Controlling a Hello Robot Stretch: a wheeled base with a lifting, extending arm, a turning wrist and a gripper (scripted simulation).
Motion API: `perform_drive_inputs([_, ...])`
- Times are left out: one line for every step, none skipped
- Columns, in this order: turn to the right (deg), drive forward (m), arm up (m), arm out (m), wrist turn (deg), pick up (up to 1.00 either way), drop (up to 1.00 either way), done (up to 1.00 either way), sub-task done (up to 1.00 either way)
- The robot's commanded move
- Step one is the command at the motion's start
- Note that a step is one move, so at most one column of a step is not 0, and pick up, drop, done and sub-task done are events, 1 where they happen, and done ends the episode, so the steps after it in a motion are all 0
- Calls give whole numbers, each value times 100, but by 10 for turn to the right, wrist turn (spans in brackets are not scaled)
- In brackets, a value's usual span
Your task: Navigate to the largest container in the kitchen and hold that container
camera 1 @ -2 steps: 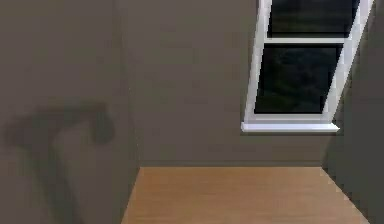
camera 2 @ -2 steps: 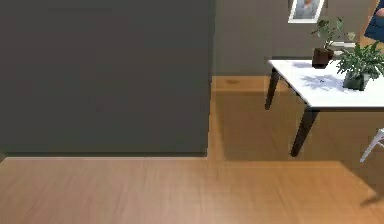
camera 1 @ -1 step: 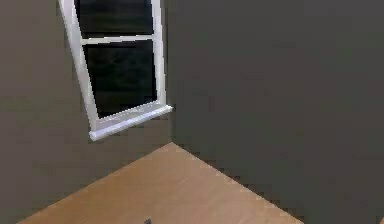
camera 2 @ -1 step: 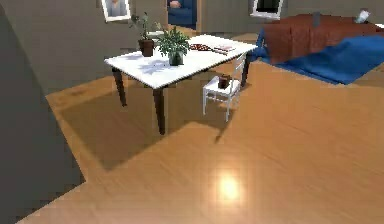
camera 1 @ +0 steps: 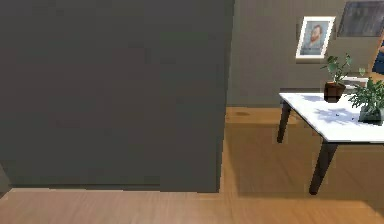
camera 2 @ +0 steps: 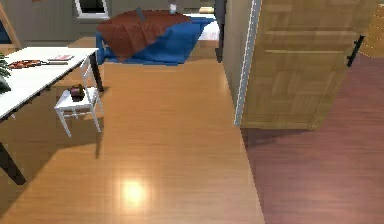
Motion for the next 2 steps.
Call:
perform_drive_inputs([0, 5, 0, 0, 0, 0, 0, 0, 0])
perform_drive_inputs([450, 0, 0, 0, 0, 0, 0, 0, 0])
